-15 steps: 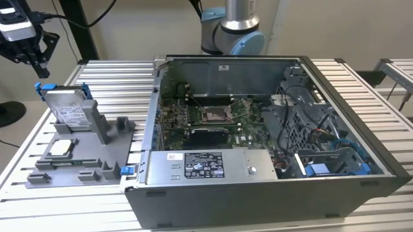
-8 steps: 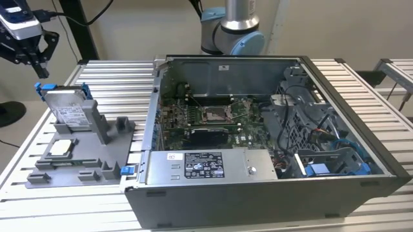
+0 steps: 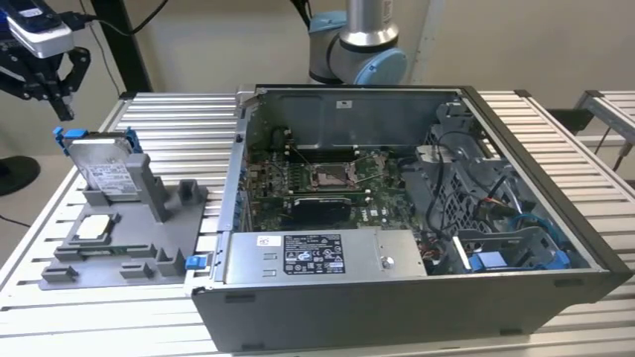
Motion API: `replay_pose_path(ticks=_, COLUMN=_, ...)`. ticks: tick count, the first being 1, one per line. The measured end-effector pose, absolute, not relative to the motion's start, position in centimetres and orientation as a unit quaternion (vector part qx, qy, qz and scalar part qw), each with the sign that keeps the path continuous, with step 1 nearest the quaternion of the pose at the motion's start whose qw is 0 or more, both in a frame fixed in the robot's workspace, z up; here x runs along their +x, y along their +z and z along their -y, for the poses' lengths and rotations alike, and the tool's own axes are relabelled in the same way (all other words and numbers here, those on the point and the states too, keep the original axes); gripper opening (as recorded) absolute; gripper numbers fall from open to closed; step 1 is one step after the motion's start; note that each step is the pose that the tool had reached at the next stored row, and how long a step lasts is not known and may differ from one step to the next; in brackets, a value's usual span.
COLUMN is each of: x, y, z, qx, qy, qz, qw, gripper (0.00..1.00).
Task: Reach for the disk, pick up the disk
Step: 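Pick up the disk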
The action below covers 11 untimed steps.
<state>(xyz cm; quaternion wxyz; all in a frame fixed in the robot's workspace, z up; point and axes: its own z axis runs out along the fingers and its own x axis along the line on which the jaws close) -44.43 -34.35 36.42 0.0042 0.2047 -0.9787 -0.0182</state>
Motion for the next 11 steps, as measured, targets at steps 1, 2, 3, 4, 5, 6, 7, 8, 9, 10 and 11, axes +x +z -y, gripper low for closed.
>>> replay_pose_path(ticks=1, x=-44.43, y=36.42, z=34.35, qx=0.213, qy=-0.018, qz=0.977, qw=0.004, gripper=0.00)
replay_pose_path(ticks=2, x=-44.43, y=36.42, z=34.34, qx=0.222, qy=-0.018, qz=0.975, qw=0.005, gripper=0.00)
replay_pose_path(ticks=3, x=-44.43, y=36.43, z=34.32, qx=0.230, qy=-0.018, qz=0.973, qw=0.005, gripper=0.00)
replay_pose_path(ticks=4, x=-44.43, y=36.43, z=34.30, qx=0.237, qy=-0.018, qz=0.971, qw=0.005, gripper=0.00)
replay_pose_path(ticks=5, x=-44.43, y=36.43, z=34.26, qx=0.244, qy=-0.018, qz=0.969, qw=0.005, gripper=0.00)
replay_pose_path(ticks=6, x=-44.43, y=36.43, z=34.22, qx=0.252, qy=-0.018, qz=0.968, qw=0.005, gripper=0.00)
replay_pose_path(ticks=7, x=-44.43, y=36.42, z=34.18, qx=0.260, qy=-0.018, qz=0.966, qw=0.005, gripper=0.00)
replay_pose_path(ticks=8, x=-44.43, y=36.43, z=34.13, qx=0.266, qy=-0.018, qz=0.964, qw=0.005, gripper=0.00)
replay_pose_path(ticks=9, x=-44.43, y=36.43, z=34.07, qx=0.274, qy=-0.018, qz=0.962, qw=0.006, gripper=0.00)
replay_pose_path(ticks=10, x=-44.43, y=36.43, z=34.01, qx=0.281, qy=-0.018, qz=0.960, qw=0.006, gripper=0.00)
replay_pose_path(ticks=11, x=-44.43, y=36.42, z=33.95, qx=0.287, qy=-0.018, qz=0.958, qw=0.006, gripper=0.00)
